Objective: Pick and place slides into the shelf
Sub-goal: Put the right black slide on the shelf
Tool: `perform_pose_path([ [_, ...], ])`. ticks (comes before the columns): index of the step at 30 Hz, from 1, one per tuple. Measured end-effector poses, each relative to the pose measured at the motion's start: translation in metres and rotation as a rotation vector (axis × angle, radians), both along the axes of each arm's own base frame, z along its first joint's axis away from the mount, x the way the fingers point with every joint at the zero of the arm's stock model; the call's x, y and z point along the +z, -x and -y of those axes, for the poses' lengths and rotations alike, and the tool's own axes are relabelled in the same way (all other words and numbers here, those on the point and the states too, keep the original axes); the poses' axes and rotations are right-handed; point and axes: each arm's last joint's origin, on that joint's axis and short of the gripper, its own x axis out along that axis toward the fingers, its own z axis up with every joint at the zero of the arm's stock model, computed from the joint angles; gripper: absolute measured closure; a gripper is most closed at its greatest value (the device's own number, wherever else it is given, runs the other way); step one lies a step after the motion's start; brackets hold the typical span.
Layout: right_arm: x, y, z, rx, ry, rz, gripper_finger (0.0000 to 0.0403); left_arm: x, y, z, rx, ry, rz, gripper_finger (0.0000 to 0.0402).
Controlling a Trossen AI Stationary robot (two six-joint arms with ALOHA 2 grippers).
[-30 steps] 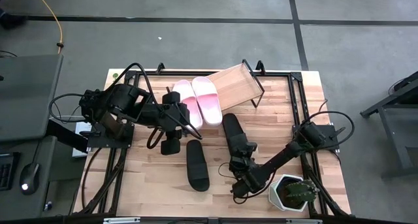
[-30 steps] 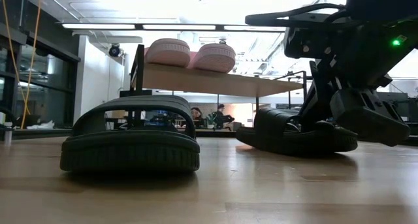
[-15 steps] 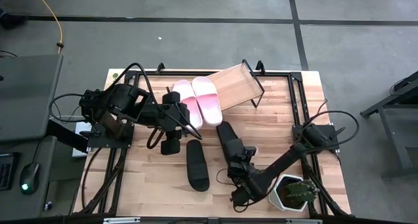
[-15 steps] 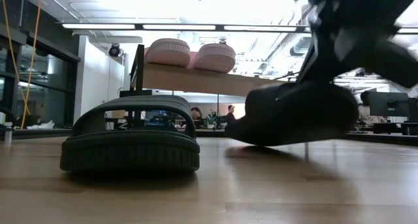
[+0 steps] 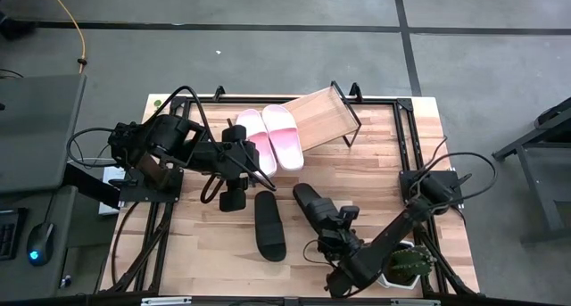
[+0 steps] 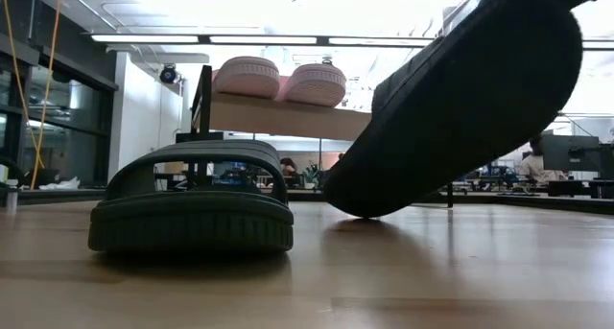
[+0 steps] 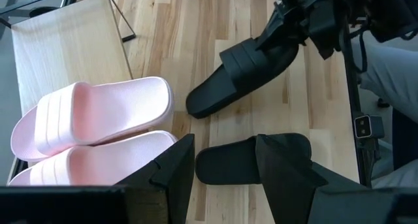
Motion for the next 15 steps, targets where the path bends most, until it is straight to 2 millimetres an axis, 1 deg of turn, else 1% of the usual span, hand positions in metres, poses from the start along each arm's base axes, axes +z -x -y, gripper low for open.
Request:
perform_pose_path([
  [4,0.0028,0.0059,-0.0013,-0.021,0.010,0.006,0.0403,0.0001,0.0000,0.0000,0.000,0.000,0.000,0.0250],
  [15,0.0029,0.0069,-0.0027,-0.003,0.017,-0.008,0.0403,0.0000,0.0000,0.0001,0.000,0.000,0.000,0.0250],
])
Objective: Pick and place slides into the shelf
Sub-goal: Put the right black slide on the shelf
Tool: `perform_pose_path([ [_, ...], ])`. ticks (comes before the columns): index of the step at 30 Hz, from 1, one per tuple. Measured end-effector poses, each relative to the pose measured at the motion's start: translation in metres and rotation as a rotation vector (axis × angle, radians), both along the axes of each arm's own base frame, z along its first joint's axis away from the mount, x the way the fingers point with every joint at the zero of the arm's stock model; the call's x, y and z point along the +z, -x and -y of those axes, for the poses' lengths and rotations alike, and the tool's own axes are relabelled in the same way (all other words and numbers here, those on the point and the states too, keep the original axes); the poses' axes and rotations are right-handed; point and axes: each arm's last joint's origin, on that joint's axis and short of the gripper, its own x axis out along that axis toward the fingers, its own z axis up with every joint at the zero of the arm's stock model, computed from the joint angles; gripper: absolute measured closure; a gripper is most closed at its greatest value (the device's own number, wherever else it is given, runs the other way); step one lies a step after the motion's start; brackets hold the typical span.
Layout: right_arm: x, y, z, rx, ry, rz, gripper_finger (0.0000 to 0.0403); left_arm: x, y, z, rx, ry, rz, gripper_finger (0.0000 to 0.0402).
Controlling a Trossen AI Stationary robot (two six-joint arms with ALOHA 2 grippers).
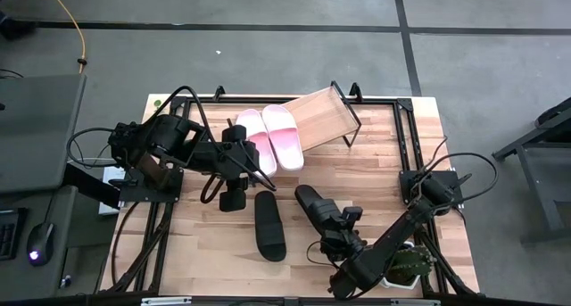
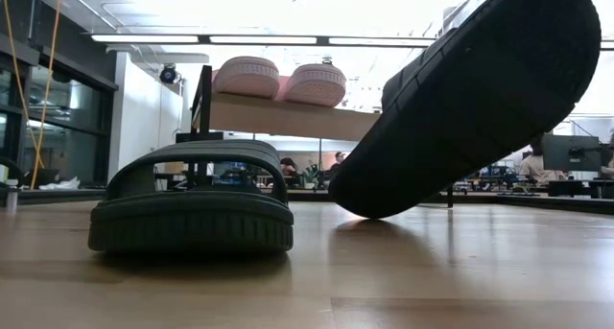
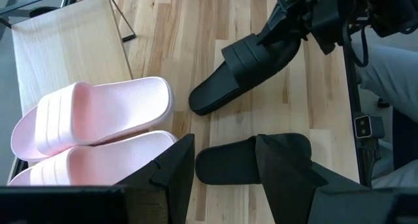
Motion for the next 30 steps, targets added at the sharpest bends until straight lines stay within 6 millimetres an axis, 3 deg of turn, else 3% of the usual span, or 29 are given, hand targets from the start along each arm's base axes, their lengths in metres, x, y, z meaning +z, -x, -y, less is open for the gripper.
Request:
perform_pose_path([
  [6,0.003,0.000,0.001,0.013,0.006,-0.002,0.0403,0.000,0.000,0.000,0.001,0.000,0.000,0.0250],
  [16,0.031,0.007,0.009,0.035,-0.016,0.065,0.0403,0.000,0.000,0.000,0.002,-0.002,0.000,0.0250],
  [30,0.054,0.017,0.016,0.066,-0.062,0.057,0.0403,0.000,0.000,0.000,0.001,-0.002,0.000,0.0250],
])
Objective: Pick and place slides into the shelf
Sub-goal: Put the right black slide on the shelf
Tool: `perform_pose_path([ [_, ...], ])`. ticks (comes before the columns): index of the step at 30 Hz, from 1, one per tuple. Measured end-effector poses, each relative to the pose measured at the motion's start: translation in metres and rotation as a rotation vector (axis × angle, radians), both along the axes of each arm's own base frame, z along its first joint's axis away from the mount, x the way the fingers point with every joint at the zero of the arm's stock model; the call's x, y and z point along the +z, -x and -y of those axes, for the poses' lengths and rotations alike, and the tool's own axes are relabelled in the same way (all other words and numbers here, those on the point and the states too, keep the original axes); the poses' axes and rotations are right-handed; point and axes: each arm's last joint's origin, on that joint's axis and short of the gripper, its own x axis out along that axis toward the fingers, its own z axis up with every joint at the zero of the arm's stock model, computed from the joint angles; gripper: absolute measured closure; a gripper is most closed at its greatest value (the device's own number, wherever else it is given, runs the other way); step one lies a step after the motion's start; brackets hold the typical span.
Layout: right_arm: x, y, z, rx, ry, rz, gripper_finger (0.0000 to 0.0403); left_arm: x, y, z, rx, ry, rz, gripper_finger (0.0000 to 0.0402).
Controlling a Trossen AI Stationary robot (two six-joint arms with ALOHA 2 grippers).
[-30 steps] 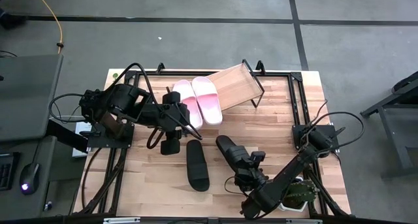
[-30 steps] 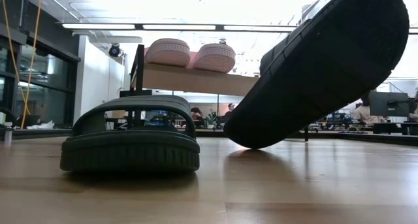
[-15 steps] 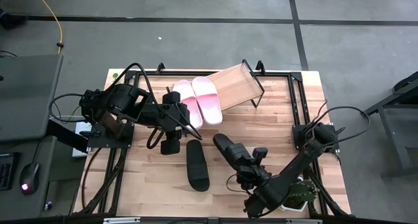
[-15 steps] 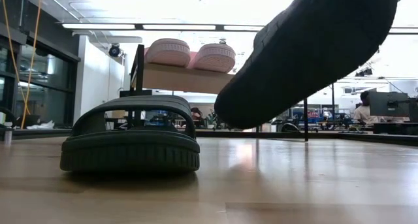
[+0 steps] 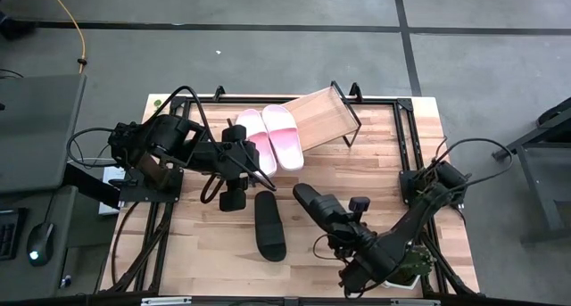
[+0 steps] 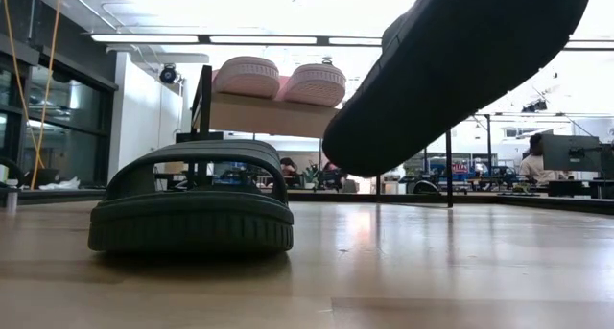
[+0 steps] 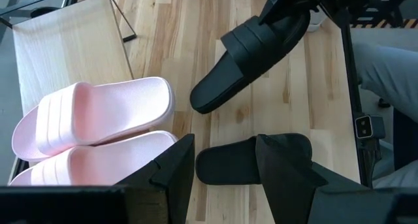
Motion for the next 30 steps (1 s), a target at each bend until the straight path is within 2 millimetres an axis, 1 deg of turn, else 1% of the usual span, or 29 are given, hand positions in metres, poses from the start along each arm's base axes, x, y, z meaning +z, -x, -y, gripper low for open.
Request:
perform_pose_path([
  [9,0.021,0.008,0.009,0.042,0.005,0.028,0.0403,0.000,0.000,0.000,0.000,0.000,0.000,0.0250],
  [18,0.050,0.021,0.022,0.062,-0.041,0.074,0.0403,0.000,0.000,0.000,-0.002,-0.007,0.000,0.0250],
  [30,0.081,0.040,0.041,0.096,-0.095,0.116,0.0403,0.000,0.000,0.000,-0.003,-0.008,0.000,0.0250],
])
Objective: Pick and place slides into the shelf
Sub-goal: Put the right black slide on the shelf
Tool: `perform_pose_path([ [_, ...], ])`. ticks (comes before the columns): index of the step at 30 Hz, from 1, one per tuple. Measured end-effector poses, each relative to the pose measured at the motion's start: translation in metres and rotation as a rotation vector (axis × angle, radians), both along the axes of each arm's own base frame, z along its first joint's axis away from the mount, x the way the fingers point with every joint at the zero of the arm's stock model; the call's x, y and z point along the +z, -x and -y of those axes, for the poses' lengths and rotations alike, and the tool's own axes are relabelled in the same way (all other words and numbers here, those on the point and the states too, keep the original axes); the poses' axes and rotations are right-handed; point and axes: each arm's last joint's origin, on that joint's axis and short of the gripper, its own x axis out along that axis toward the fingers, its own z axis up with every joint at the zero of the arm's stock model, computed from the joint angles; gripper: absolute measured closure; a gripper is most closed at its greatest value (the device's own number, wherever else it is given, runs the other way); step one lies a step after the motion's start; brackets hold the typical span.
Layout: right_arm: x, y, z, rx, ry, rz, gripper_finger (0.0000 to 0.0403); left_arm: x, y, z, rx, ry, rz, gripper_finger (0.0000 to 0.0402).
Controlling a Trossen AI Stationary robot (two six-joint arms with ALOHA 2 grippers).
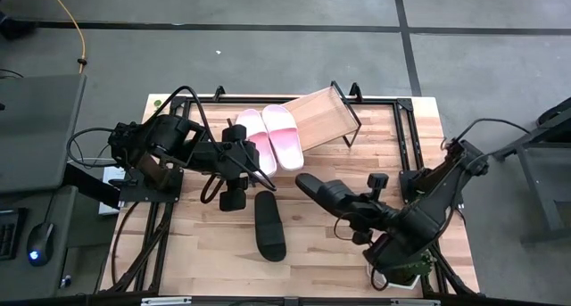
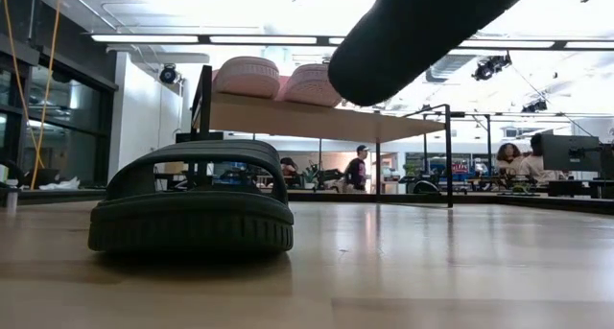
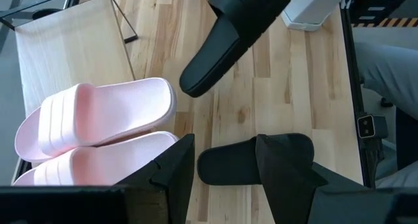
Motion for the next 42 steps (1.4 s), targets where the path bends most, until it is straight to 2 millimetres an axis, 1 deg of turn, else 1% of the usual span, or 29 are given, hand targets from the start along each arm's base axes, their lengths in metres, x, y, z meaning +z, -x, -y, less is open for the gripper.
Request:
perform_pose_path([
  [7,0.015,0.009,0.010,0.016,0.009,0.047,0.0403,0.000,0.000,0.000,0.000,0.000,0.000,0.0250],
  [13,0.022,0.011,0.018,0.038,0.084,0.065,0.0403,0.000,0.000,0.000,0.001,-0.001,0.000,0.0250],
  [19,0.024,0.002,0.031,0.022,0.163,0.045,0.0403,0.000,0.000,0.000,0.002,-0.002,0.000,0.0250],
  [25,0.025,-0.009,0.048,-0.025,0.269,0.041,0.0403,0.000,0.000,0.000,0.002,-0.002,0.000,0.0250],
  [30,0.026,-0.017,0.062,-0.069,0.295,0.023,0.0403,0.000,0.000,0.000,0.002,-0.002,0.001,0.0250],
  [35,0.026,-0.022,0.074,-0.103,0.347,0.003,0.0403,0.000,0.000,0.000,0.002,-0.002,0.000,0.0250],
  [42,0.028,-0.029,0.091,-0.136,0.462,-0.039,0.0403,0.000,0.000,0.000,0.002,-0.002,0.000,0.0250],
])
